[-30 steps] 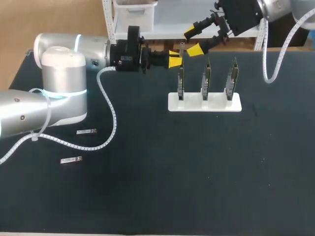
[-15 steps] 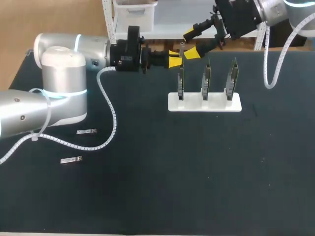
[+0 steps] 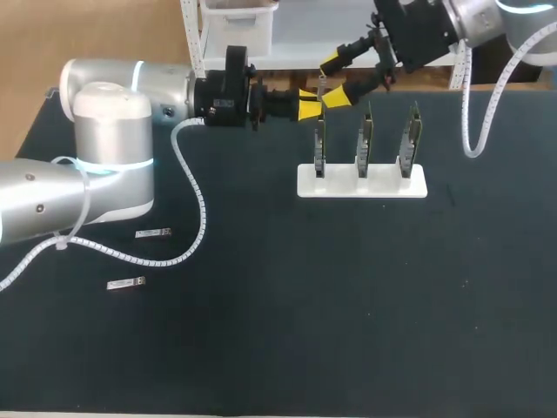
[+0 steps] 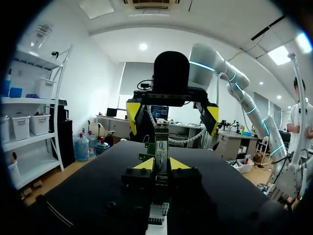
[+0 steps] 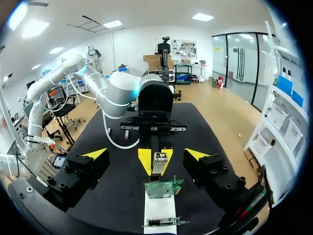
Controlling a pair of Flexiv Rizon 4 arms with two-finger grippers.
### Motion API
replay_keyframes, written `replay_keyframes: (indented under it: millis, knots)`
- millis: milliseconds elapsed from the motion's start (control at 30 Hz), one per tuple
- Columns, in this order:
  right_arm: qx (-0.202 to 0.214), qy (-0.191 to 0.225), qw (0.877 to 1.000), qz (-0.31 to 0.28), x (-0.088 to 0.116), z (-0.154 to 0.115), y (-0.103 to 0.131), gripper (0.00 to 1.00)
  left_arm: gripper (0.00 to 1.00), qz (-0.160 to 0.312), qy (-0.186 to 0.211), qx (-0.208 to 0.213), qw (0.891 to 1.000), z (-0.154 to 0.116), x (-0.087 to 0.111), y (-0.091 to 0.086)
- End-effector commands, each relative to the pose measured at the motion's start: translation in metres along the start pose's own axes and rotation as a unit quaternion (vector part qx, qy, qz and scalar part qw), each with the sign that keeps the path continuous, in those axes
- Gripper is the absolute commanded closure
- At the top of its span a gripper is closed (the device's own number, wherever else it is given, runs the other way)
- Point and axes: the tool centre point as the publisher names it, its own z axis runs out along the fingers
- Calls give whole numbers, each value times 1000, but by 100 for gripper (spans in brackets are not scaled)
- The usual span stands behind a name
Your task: Pick up the optical module with the left hand, and insert it into the network port with the right hand.
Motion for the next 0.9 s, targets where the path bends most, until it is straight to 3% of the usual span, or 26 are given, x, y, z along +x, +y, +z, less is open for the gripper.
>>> replay_keyframes:
  millis: [33, 567, 600, 633, 667, 900]
  knots:
    - [-3, 1, 1000, 1, 0, 3, -4, 0, 100, 0, 0, 0, 1000, 0, 0, 0]
    - [-3, 1, 1000, 3, -2, 7, -3, 0, 100, 0, 0, 0, 1000, 0, 0, 0]
    - [-4, 1, 1000, 3, -2, 7, -3, 4, 100, 0, 0, 0, 1000, 0, 0, 0]
    - [-4, 1, 1000, 3, -2, 7, -3, 74, 100, 0, 0, 0, 1000, 0, 0, 0]
    - [-4, 1, 1000, 4, -2, 7, -3, 100, 100, 0, 0, 0, 1000, 0, 0, 0]
    - [-4, 1, 1000, 3, -2, 7, -3, 100, 100, 0, 0, 0, 1000, 0, 0, 0]
